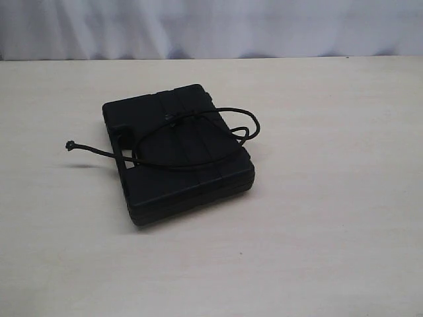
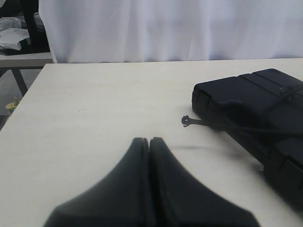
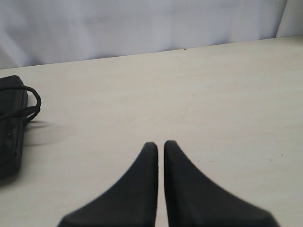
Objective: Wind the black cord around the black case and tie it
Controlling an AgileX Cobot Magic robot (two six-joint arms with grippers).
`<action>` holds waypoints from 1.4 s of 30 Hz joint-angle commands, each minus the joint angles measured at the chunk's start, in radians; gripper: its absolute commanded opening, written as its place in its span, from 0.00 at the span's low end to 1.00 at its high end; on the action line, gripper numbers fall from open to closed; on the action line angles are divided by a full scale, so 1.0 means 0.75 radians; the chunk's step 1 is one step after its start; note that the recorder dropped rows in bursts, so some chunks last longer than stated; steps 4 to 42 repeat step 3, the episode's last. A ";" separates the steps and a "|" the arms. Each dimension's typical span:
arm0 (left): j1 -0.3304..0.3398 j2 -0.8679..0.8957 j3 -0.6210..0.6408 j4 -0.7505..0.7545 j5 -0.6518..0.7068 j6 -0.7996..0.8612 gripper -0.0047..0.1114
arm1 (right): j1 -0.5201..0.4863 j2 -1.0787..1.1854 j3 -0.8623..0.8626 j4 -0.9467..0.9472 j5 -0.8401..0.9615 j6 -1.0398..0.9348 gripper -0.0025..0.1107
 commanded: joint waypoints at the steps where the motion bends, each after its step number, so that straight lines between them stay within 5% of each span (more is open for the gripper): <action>1: 0.004 -0.001 0.003 -0.006 -0.004 -0.007 0.04 | -0.007 -0.006 0.001 -0.004 -0.001 -0.009 0.06; 42: 0.004 -0.001 0.003 -0.006 -0.006 -0.007 0.04 | -0.007 -0.006 0.001 -0.004 -0.001 -0.009 0.06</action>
